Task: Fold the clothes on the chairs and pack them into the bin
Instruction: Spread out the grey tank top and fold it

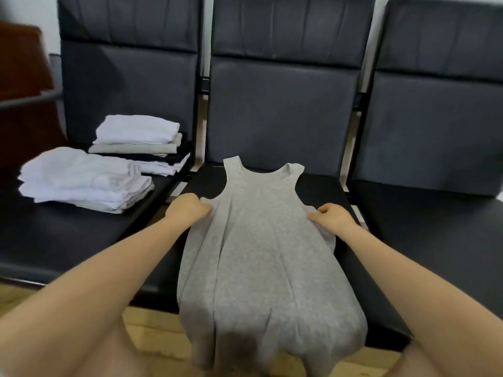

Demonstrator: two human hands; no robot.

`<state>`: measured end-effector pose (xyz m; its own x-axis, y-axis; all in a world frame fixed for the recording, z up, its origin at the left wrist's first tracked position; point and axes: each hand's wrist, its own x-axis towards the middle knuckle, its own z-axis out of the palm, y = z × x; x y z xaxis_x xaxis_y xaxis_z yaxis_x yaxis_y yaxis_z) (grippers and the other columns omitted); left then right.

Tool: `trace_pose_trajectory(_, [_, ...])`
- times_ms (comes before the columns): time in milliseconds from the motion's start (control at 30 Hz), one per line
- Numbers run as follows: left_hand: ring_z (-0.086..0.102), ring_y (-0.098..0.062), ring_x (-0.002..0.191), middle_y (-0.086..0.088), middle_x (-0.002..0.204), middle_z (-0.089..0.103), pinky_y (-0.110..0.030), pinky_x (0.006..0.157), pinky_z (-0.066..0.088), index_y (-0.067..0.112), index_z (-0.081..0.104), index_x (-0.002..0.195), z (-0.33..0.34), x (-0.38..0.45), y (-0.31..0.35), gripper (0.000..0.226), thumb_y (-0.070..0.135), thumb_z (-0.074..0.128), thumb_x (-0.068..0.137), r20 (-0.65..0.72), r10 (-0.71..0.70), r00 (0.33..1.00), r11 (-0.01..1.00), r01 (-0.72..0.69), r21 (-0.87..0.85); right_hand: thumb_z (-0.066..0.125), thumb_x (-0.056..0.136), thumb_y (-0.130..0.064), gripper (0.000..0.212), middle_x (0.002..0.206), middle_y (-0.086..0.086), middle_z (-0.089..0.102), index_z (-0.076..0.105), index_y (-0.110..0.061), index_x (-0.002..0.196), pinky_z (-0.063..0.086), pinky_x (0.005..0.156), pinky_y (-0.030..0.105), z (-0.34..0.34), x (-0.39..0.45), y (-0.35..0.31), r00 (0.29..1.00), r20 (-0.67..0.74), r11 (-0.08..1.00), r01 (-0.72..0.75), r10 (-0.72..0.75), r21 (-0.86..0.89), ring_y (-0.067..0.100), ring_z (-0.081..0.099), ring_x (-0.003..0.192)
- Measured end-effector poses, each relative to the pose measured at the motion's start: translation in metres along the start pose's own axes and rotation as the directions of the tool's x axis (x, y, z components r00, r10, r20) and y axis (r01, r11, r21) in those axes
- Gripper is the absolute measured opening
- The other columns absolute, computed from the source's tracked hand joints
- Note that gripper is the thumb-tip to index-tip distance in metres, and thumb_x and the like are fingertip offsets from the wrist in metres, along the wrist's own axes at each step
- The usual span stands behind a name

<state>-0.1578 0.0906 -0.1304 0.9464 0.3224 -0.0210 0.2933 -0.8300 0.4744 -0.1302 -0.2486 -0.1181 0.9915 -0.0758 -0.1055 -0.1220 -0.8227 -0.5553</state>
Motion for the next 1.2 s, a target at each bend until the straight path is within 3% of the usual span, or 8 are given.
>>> trace_pose_trajectory(67, [0.058,-0.031,0.092,-0.018,0.104,0.064,-0.031,0.074,0.043,0.004,0.060,0.082,0.007,-0.004,0.002,0.028,0.031,0.054,0.087,-0.011,-0.006,1.000,0.999,0.007,0.037,0.065,0.087,-0.038,0.021,0.084,0.000,0.057,0.056,-0.019,0.084,0.041,0.068,0.031,-0.001,0.001,0.002,1.000,0.003,1.000,0.004,-0.003,-0.009,0.019,0.055,0.082])
trace_pose_trajectory(233, [0.052,-0.037,0.113,-0.023,0.122,0.056,-0.036,0.089,0.041,-0.005,0.053,0.117,0.010,0.004,0.009,0.036,0.022,0.041,0.097,-0.072,-0.049,0.996,0.970,0.030,-0.243,0.068,0.085,-0.029,0.017,0.088,0.007,0.061,0.061,-0.013,0.086,0.045,0.077,0.034,0.004,0.010,0.005,1.000,0.000,0.976,-0.008,0.009,0.219,0.022,0.057,0.086])
trace_pose_trajectory(400, [0.049,-0.037,0.119,-0.023,0.130,0.052,-0.036,0.096,0.037,-0.003,0.048,0.126,0.004,0.024,0.011,0.033,0.014,0.039,0.099,-0.146,-0.280,0.949,0.789,0.141,-0.598,0.068,0.086,-0.019,0.023,0.108,0.010,0.068,0.066,-0.008,0.106,0.050,0.092,0.038,-0.012,0.022,0.005,0.992,0.016,0.625,-0.091,0.124,0.775,0.025,0.063,0.101])
trace_pose_trajectory(533, [0.052,-0.041,0.111,-0.028,0.119,0.057,-0.042,0.089,0.039,-0.004,0.048,0.116,0.000,0.033,-0.008,0.028,0.014,0.037,0.099,-0.279,-0.181,0.943,0.909,0.052,-0.414,0.068,0.087,-0.015,0.013,0.101,0.006,0.068,0.066,-0.013,0.100,0.051,0.087,0.039,-0.019,0.030,0.012,0.982,0.052,0.453,-0.131,0.181,0.882,0.022,0.064,0.095])
trace_pose_trajectory(700, [0.057,-0.044,0.098,-0.029,0.106,0.061,-0.045,0.078,0.041,-0.002,0.046,0.110,-0.002,0.044,-0.038,0.024,0.017,0.036,0.100,-0.375,0.027,0.926,0.996,-0.056,-0.066,0.067,0.086,-0.011,0.011,0.083,0.000,0.060,0.058,-0.015,0.081,0.044,0.064,0.027,-0.017,0.043,0.029,0.958,-0.197,0.698,-0.004,0.208,0.716,0.018,0.056,0.080])
trace_pose_trajectory(833, [0.058,-0.043,0.097,-0.029,0.107,0.061,-0.044,0.074,0.041,-0.003,0.045,0.112,-0.004,0.047,-0.050,0.025,0.017,0.036,0.100,-0.342,0.039,0.939,0.999,-0.029,0.036,0.069,0.085,-0.019,0.013,0.081,0.002,0.059,0.058,-0.015,0.082,0.041,0.066,0.031,-0.016,0.049,0.042,0.915,-0.340,0.836,0.007,0.216,0.548,0.019,0.054,0.078])
trace_pose_trajectory(1067, [0.059,-0.039,0.088,-0.021,0.098,0.063,-0.038,0.066,0.039,0.000,0.047,0.104,-0.002,0.033,-0.035,0.029,0.026,0.035,0.101,-0.312,0.125,0.942,0.985,-0.080,0.152,0.069,0.085,-0.009,0.028,0.099,0.010,0.059,0.061,-0.010,0.111,0.045,0.059,0.025,-0.018,0.040,0.031,0.978,-0.107,0.740,-0.061,0.178,0.670,0.016,0.054,0.070])
trace_pose_trajectory(1200, [0.058,-0.039,0.101,-0.020,0.111,0.059,-0.041,0.077,0.045,0.002,0.048,0.116,-0.008,0.015,-0.026,0.038,0.034,0.041,0.098,-0.235,0.108,0.966,0.986,-0.074,0.149,0.071,0.083,-0.008,0.060,0.114,0.013,0.059,0.045,-0.010,0.138,0.052,0.079,0.032,-0.016,0.020,0.033,0.989,-0.074,0.801,-0.062,0.131,0.595,0.022,0.060,0.094])
